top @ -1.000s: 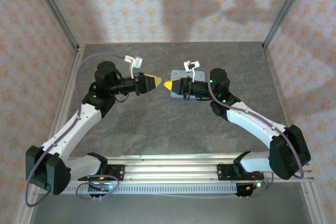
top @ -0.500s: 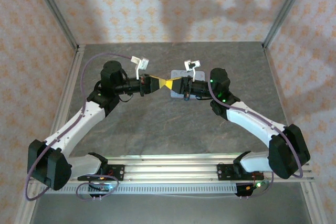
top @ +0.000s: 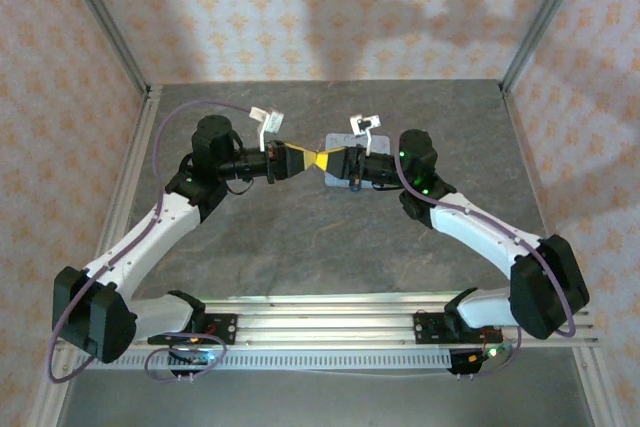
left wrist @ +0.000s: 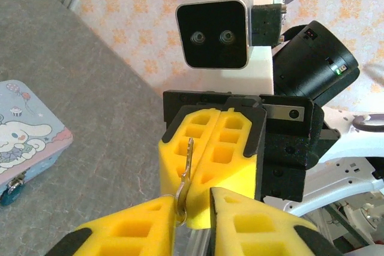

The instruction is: Unlock the padlock with the key

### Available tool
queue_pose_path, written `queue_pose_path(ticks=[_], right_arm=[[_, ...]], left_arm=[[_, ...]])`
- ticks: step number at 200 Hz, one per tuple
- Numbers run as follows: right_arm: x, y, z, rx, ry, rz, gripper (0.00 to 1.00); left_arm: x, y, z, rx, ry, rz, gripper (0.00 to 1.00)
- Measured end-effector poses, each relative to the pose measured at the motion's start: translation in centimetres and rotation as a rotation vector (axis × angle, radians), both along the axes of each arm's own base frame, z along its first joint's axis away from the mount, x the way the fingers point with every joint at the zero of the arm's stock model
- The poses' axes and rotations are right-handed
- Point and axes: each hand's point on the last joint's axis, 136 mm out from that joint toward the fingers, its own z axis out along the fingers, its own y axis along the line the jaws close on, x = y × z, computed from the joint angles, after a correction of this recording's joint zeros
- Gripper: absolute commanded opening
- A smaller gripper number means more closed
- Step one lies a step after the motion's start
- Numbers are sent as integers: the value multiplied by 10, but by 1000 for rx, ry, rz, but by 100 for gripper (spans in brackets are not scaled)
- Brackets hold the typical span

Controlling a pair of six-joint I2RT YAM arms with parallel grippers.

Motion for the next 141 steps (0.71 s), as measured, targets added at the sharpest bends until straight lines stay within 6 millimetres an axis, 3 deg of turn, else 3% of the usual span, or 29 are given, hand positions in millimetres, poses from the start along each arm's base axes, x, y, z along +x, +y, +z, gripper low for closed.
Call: queue_pose_path(ticks=[47,141], right_arm=[[-1,1,-1,-1,2,8,0],[-5,2,-1,-2,3,28,0]], left_arm=[[4,4,0,0,-1,15,24],[4,4,2,-10,6,16,10]])
